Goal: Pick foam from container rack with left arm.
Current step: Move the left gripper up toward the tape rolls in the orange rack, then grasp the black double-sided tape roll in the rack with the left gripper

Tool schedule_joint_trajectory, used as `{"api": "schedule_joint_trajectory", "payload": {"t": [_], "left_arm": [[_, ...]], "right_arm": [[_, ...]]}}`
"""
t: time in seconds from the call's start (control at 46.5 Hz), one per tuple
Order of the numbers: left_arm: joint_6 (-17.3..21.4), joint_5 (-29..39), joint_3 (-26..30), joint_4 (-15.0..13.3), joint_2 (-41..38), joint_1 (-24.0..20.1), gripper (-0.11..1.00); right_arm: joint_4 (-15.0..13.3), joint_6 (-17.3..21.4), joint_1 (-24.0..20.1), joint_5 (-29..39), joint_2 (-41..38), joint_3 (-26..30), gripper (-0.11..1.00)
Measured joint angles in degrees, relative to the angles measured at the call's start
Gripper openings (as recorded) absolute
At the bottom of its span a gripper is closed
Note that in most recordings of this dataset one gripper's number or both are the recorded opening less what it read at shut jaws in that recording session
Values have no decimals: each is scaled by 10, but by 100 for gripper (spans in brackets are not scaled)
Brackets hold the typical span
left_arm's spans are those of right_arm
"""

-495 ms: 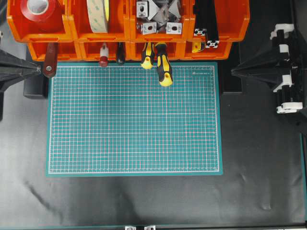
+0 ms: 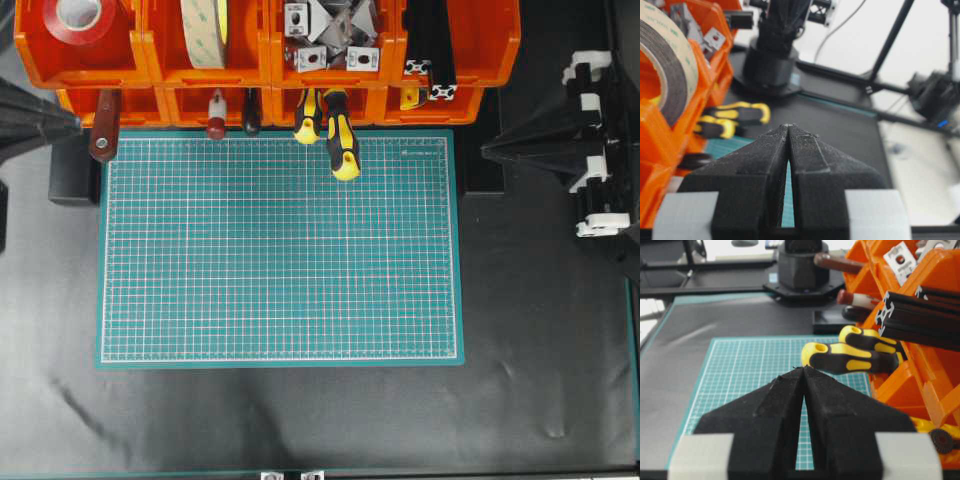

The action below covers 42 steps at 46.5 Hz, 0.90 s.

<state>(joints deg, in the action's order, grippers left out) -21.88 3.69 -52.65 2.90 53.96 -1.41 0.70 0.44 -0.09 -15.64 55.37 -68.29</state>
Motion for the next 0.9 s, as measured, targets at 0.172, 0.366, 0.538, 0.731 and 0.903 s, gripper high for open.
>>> {"api": "schedule_joint_trajectory", "payload": {"t": [0.172, 0.366, 0.538, 0.731, 0.903], "left_arm": [[-129, 109, 108, 1, -46, -12, 0], [-321, 244, 221, 1, -116, -61, 0], [-387, 272, 256, 1, -151, -91, 0], [-394, 274, 263, 2, -169, -100, 2], [-398, 273, 269, 2, -179, -110, 41]], "right_arm": [[0, 0, -1, 0, 0, 0, 0], [0, 0, 0, 0, 0, 0, 0], [1, 0, 0, 0, 0, 0, 0], [0, 0, 0, 0, 0, 0, 0], [0, 0, 0, 0, 0, 0, 0]]}}
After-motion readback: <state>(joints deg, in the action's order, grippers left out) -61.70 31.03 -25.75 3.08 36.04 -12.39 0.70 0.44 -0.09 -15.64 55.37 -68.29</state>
